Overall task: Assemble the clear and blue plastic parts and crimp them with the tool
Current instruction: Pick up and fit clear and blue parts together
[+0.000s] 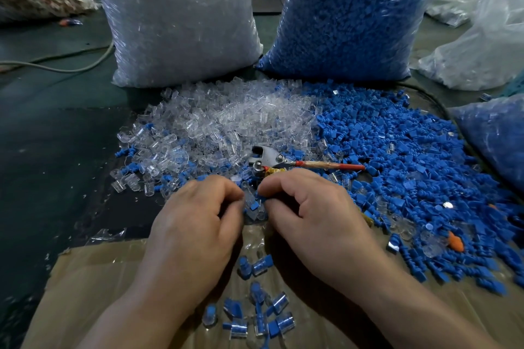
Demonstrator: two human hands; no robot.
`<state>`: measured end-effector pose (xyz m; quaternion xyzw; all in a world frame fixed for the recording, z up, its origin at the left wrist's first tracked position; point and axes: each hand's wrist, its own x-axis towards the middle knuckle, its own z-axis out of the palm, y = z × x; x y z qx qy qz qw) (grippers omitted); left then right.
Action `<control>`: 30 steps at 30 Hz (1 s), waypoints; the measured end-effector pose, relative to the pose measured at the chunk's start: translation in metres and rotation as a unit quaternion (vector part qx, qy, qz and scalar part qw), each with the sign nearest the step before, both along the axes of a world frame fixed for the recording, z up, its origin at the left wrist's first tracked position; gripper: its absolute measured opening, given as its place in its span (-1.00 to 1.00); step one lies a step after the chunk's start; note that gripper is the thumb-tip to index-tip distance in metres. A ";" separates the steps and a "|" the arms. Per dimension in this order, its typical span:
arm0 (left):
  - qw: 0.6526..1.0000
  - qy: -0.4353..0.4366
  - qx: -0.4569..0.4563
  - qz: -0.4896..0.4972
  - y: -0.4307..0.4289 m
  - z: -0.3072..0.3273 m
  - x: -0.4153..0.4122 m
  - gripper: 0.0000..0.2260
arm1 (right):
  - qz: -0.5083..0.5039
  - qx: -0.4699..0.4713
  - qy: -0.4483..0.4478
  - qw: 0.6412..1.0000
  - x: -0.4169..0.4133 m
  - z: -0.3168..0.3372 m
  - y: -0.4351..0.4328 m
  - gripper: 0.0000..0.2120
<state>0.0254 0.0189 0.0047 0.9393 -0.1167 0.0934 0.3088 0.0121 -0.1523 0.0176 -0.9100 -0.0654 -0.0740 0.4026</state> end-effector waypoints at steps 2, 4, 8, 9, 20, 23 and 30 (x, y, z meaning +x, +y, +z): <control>0.992 0.038 -0.114 0.030 -0.002 -0.003 -0.002 -0.95 | -0.008 0.055 0.013 0.998 -0.001 0.002 -0.002 -0.83; 0.956 0.100 -0.271 0.055 -0.003 -0.004 -0.002 -0.82 | -0.006 0.084 0.033 0.996 -0.002 0.004 -0.003 -0.77; 0.912 0.151 -0.372 0.082 0.000 -0.002 0.000 -0.74 | -0.004 0.092 0.048 0.995 -0.003 0.005 -0.004 -0.83; 0.916 0.145 -0.367 0.076 0.001 -0.002 0.001 -0.74 | -0.003 0.093 0.048 0.994 -0.003 0.005 -0.004 -0.84; 0.929 0.108 -0.353 0.005 -0.003 -0.005 -0.006 -0.83 | 0.027 0.311 0.108 0.944 -0.001 0.005 -0.004 -0.84; 0.938 0.090 -0.335 0.005 -0.003 -0.004 -0.007 -0.86 | 0.041 0.313 0.116 0.942 -0.001 0.005 -0.005 -0.85; 0.984 0.014 -0.177 -0.003 -0.002 0.002 -0.007 -0.76 | 0.055 0.218 0.084 0.971 -0.007 0.007 -0.003 -0.82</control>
